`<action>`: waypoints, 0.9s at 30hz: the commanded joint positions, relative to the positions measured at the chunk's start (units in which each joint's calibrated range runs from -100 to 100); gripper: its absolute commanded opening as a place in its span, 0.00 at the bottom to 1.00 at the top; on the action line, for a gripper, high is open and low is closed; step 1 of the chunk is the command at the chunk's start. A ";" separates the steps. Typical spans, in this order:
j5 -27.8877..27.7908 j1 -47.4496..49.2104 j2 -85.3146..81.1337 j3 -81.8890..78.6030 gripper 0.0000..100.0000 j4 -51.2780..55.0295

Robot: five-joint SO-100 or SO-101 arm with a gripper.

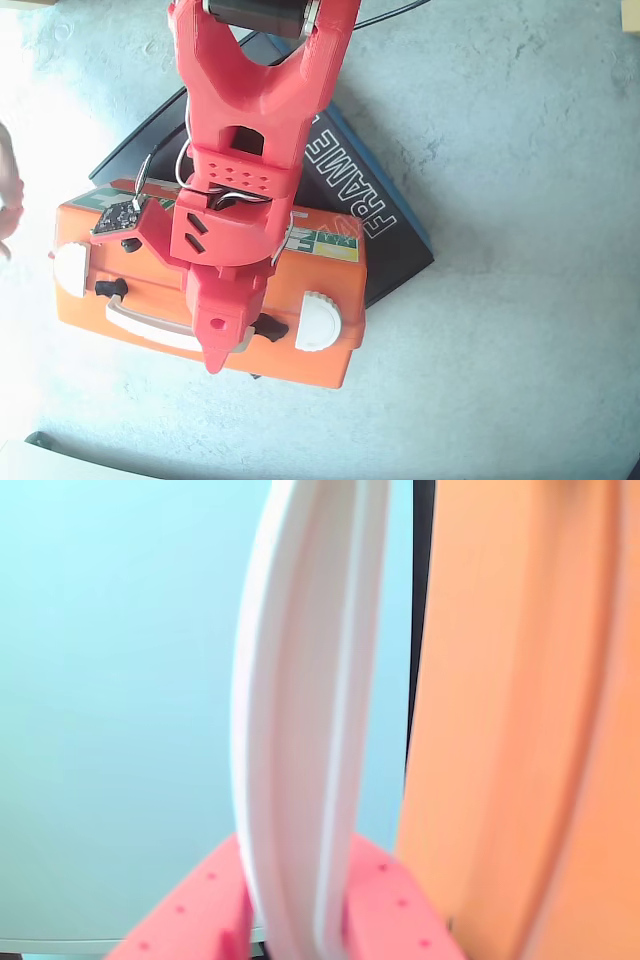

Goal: Grab the white handle of the orange box

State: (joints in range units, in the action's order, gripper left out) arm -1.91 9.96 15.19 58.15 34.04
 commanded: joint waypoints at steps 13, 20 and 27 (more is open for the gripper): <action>0.84 1.86 -5.19 -54.29 0.01 13.17; -3.03 2.01 -21.64 -99.93 0.02 7.75; -2.87 1.39 -46.95 -139.09 0.02 -10.27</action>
State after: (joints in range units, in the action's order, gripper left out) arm -4.52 11.27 -24.33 -20.61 26.66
